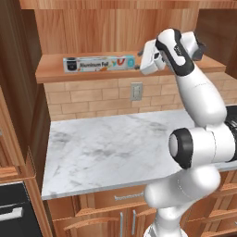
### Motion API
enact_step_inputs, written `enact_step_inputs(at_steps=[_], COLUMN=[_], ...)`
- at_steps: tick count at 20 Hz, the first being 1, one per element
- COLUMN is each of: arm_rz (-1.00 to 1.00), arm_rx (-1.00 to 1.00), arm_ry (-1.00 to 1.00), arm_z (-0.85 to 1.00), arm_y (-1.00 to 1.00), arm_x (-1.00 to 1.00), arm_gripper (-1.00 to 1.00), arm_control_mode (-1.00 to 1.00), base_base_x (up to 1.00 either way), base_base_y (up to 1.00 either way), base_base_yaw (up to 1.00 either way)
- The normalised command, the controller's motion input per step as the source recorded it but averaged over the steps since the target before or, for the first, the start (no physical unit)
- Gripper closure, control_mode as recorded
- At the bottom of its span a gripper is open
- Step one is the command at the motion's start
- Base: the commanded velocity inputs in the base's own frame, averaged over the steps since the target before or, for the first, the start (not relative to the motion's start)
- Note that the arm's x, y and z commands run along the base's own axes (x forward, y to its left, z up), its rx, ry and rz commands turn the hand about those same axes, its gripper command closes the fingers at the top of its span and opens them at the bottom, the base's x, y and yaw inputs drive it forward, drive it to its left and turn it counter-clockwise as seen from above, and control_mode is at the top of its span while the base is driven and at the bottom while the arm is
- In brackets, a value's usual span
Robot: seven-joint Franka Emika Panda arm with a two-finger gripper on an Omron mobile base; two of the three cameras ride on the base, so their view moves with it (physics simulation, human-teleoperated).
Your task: Retrieve the tupperware and aluminum foil from the cabinet and place them on the dining counter near the plate with avocado and cucumber to prepare for storing leftovers.
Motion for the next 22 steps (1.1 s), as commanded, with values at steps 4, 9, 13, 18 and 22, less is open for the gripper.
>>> enact_step_inputs(at_steps=[4, 9, 13, 18, 22], arm_rz=[0.0, 0.01, 0.06, 0.14, 0.17], arm_rx=[0.0, 0.04, 0.08, 0.07, 0.0], arm_ry=[0.2, 0.2, 0.12, 0.02, 0.0], arm_z=[0.0, 0.0, -0.04, -0.2, -0.28], arm_y=[0.0, 0.0, 0.0, 0.04, 0.18], arm_x=[0.17, 0.12, 0.21, 0.25, 0.26], arm_gripper=[-1.0, -1.0, -1.0, -1.0, -1.0], arm_control_mode=[-1.0, -1.0, -1.0, -1.0, -1.0], base_base_x=[0.0, 0.0, 0.0, 0.0, 0.0], base_base_y=[0.0, 0.0, 0.0, 0.0, 0.0], base_base_yaw=[0.0, 0.0, 0.0, 0.0, 0.0])
